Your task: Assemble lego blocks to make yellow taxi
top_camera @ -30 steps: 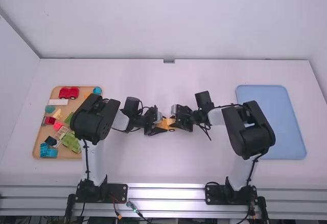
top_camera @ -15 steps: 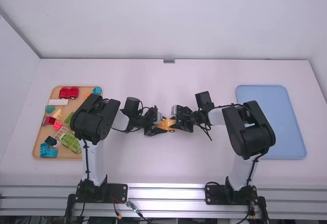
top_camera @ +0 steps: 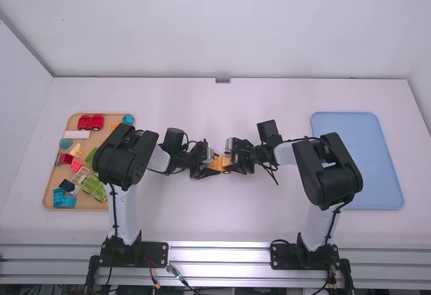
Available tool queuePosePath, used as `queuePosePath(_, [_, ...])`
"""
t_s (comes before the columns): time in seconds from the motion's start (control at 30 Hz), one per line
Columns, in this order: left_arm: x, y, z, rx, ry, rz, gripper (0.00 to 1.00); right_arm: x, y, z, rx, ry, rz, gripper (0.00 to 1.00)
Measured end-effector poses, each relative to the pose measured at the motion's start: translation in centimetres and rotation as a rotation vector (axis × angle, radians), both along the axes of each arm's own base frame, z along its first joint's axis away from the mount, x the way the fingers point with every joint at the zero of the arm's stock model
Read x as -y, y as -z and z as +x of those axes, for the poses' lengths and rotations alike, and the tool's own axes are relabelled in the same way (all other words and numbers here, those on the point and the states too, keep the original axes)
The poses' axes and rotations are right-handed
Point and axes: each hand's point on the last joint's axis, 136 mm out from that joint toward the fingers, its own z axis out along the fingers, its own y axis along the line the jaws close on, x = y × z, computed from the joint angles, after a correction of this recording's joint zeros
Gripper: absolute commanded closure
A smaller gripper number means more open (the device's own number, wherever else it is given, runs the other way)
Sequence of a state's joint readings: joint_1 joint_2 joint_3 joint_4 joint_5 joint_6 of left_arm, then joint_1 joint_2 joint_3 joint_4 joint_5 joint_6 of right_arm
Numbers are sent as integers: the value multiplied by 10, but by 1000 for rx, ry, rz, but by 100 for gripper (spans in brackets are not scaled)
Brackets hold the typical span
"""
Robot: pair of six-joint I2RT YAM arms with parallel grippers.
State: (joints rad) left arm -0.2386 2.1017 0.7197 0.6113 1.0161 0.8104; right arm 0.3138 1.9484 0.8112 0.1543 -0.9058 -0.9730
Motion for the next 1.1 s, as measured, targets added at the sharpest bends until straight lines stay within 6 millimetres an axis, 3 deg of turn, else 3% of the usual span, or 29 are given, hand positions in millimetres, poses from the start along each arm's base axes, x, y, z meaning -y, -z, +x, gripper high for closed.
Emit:
queuePosePath(0.33, [0,1,-4,-2,17,3,49,0,1,-3,-18,-2,-1,62])
queuePosePath(0.57, [1,1,-11,5,62,-7,50,-3,-1,-7,-25,-17,9,73])
queuePosePath(1.1, [1,1,-12,8,69,-8,49,-8,1,-15,-40,-38,-5,77])
